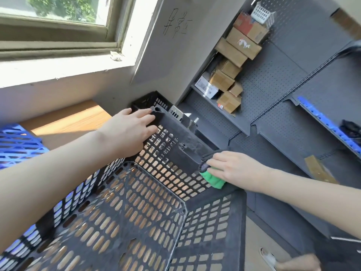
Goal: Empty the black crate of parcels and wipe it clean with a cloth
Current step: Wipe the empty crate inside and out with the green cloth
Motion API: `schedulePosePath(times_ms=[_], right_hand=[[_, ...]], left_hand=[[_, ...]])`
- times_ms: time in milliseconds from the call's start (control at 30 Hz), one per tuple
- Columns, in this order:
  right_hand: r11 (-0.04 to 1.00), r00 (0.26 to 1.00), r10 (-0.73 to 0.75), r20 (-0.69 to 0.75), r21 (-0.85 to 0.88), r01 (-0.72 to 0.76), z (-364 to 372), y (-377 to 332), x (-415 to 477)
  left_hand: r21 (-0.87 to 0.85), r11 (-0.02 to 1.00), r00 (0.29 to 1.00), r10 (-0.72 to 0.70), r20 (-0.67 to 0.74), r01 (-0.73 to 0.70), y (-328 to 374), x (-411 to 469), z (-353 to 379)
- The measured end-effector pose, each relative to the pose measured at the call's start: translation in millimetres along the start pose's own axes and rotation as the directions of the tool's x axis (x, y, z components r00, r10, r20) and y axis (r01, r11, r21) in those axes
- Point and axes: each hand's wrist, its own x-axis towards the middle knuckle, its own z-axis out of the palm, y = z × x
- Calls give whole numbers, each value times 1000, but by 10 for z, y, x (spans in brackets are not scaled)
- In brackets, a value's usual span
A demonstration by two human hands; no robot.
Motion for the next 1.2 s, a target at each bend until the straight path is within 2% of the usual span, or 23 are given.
schedulePosePath(times_ms=[100,233,400,500,633,767,1000,1200], right_hand=[[999,1000,-19,7,43,19,148,-131,179],[992,993,-118,-16,50,119,440,-319,551],[976,975,-213,57,67,209,814,-607,994],[968,958,-249,143,27,248,962,-741,1204],[966,959,-244,146,-51,254,1087,-826,1254],[981,980,-173,93,-75,180,874,-723,1109],[998,992,58,-115,2,-58,221,-192,527],[996,976,91,-196,-2,-93,111,-63,441]], left_hand=[[8,1000,1000,3,0,-3,-2,-5,19],[-2,1000,1000,0,-18,0,-20,6,56],[-15,1000,999,-3,-34,2,-41,50,78],[-12,1000,1000,-7,-28,7,-54,75,121],[-13,1000,999,-5,-44,5,-72,84,145],[-11,1000,1000,-8,-25,8,-57,71,124],[-25,1000,1000,-14,6,14,-38,52,85],[-32,999,1000,-13,13,13,-30,36,66]])
